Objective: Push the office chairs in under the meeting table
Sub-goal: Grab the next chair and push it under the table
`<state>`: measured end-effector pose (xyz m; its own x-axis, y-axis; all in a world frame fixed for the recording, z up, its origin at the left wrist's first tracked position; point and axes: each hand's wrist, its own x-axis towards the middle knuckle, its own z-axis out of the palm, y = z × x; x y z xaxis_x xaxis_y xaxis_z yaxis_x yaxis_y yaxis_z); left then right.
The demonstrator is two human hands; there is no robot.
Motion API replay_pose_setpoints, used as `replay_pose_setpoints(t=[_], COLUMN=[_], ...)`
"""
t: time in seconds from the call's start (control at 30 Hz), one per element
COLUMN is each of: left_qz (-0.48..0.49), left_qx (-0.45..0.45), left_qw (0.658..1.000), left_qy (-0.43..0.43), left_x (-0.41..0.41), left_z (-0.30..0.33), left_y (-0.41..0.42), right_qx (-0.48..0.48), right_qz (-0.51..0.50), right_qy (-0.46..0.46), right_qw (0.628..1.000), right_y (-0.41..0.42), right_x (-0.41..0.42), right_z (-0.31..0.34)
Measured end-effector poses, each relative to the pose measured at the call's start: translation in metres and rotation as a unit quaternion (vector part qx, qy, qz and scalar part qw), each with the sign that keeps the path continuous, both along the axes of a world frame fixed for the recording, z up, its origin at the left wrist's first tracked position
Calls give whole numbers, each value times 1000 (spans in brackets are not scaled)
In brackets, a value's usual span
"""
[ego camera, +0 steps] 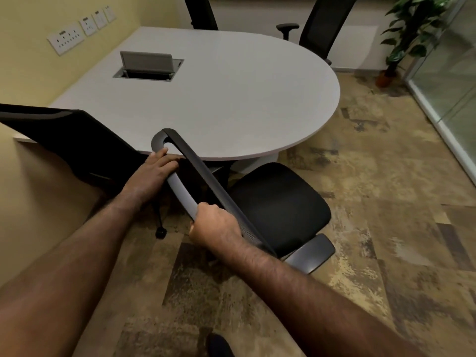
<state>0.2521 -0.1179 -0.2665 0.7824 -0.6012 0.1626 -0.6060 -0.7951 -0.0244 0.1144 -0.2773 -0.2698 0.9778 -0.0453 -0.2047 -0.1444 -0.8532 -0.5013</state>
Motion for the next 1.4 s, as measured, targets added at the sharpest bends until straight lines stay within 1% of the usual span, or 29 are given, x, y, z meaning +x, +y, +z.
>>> replay_pose_setpoints(t=[0.17,0.33,0.43,0.5,0.57,0.7,0.8,1.0,1.17,1.4], left_qz=[20,8,-8,3,24,34,17,15,36,72], left_qx=[-2,2,36,75,103,80,80,64,32,23], left_qw=[1000,1000,999,997,994,996,996,997,998,997], left_qy=[-3,-29,-15,16,28,3,-20,-27,-28,-11], left_x=[-49,-90,-109,-120,-132,-160,-177,-209,-217,-205], left_z=[-2,-3,6,13,15,5,1,-2,-5,-9], left_y=[-20,-43,-65,-82,-98,-125,-146,-192,-220,-231], right_qx=[-28,-78,-100,-108,-118,-160,-202,-259,-277,-286], right_qz=[47,74,74,64,57,51,74,139,172,200], right_qy=[-16,-38,-58,-70,-80,-109,-129,-102,-95,-101], right_qw=[998,994,991,990,988,980,968,950,941,932], right_y=[-40,-84,-111,-130,-149,-190,-223,-287,-321,-335], right_x=[-36,-69,-90,-102,-113,-128,-133,-130,-118,-95], right_z=[-1,2,5,6,6,-1,-5,-5,2,2])
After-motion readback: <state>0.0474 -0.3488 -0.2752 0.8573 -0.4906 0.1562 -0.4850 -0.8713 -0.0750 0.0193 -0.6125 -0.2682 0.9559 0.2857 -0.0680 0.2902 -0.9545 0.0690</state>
